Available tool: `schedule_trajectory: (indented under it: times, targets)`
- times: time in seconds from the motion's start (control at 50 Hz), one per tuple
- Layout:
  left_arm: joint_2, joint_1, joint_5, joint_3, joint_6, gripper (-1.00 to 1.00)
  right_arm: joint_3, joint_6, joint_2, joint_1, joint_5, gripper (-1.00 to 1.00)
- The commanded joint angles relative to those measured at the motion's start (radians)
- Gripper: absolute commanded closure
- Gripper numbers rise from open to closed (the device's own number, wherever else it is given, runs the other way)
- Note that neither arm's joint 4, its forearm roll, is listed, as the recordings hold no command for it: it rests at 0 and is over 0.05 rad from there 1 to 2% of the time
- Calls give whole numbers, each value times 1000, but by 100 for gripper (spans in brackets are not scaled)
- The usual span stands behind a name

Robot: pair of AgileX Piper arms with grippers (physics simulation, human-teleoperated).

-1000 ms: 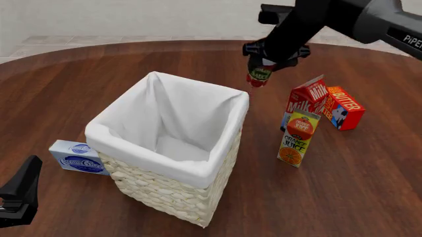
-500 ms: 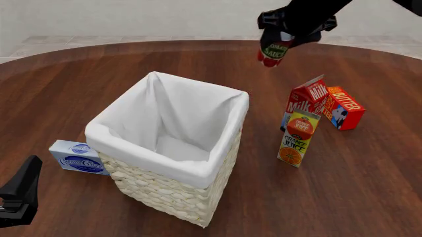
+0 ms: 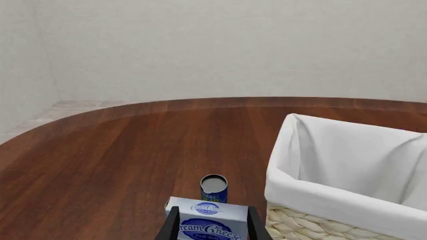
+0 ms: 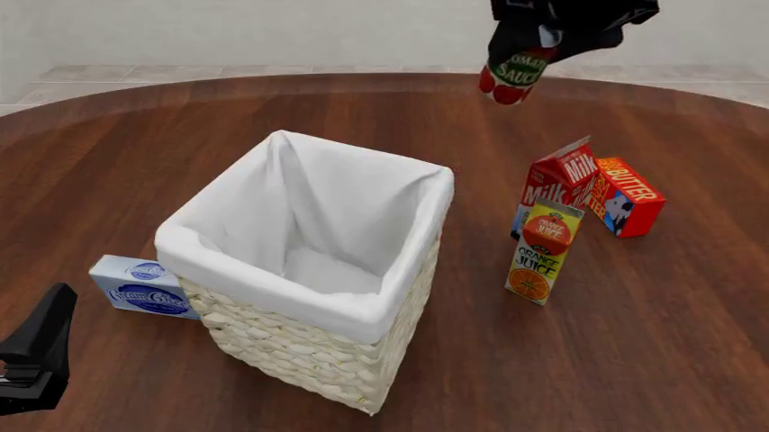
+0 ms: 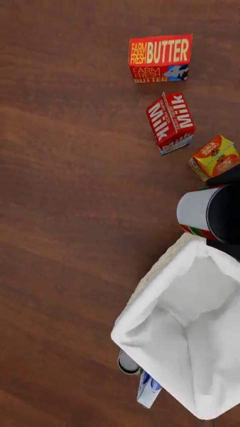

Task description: Pick up the tomato sauce, and put it in the basket.

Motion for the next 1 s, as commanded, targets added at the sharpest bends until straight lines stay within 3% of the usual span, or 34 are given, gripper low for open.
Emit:
schedule_trajectory:
  times: [0.02, 0.42, 1.0]
  targets:
    - [0, 0, 0, 0, 0, -100, 16, 25, -52, 36, 24, 100]
    - [0, 0, 0, 0, 0, -100, 35, 31, -107, 94, 45, 100]
    - [0, 0, 0, 0, 0, -100, 23, 60, -73, 272, 33, 100]
